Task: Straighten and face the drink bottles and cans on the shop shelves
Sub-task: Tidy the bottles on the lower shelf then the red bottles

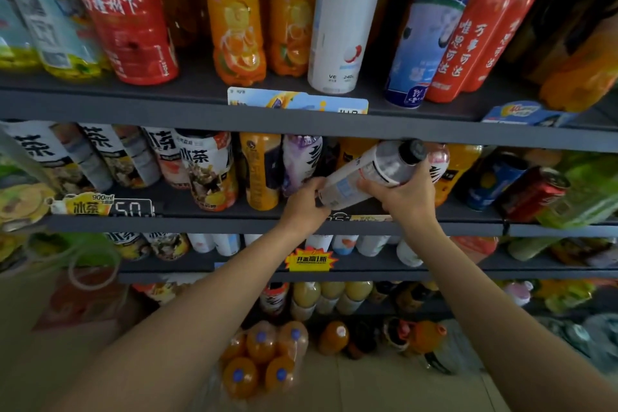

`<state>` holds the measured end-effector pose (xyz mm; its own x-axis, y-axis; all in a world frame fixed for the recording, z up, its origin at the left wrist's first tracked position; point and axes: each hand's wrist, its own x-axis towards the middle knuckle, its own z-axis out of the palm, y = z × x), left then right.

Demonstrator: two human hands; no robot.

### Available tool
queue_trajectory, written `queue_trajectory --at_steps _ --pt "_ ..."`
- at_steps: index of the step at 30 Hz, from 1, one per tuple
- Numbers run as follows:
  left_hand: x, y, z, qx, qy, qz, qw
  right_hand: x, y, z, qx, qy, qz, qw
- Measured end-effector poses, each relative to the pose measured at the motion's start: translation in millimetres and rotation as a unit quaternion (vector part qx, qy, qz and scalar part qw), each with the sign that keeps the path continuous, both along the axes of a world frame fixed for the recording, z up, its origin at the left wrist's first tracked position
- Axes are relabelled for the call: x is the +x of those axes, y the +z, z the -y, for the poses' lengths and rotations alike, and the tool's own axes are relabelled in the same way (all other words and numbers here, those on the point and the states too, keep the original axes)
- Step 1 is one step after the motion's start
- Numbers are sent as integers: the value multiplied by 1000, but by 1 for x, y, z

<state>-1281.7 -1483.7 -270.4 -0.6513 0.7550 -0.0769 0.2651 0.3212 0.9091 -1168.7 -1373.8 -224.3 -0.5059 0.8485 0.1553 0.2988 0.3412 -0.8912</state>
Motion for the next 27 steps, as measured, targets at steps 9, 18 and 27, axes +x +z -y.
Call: queue_trajectory --at_steps 9,18,27 --pt "11 -35 71 53 -11 -45 998 22 9 73 114 127 -43 984" --pt "-1 -133 126 -110 21 133 985 16 -143 145 66 119 62 989" --pt "-34 -211 65 46 77 358 929 -62 -242 112 -24 -22 -47 998"
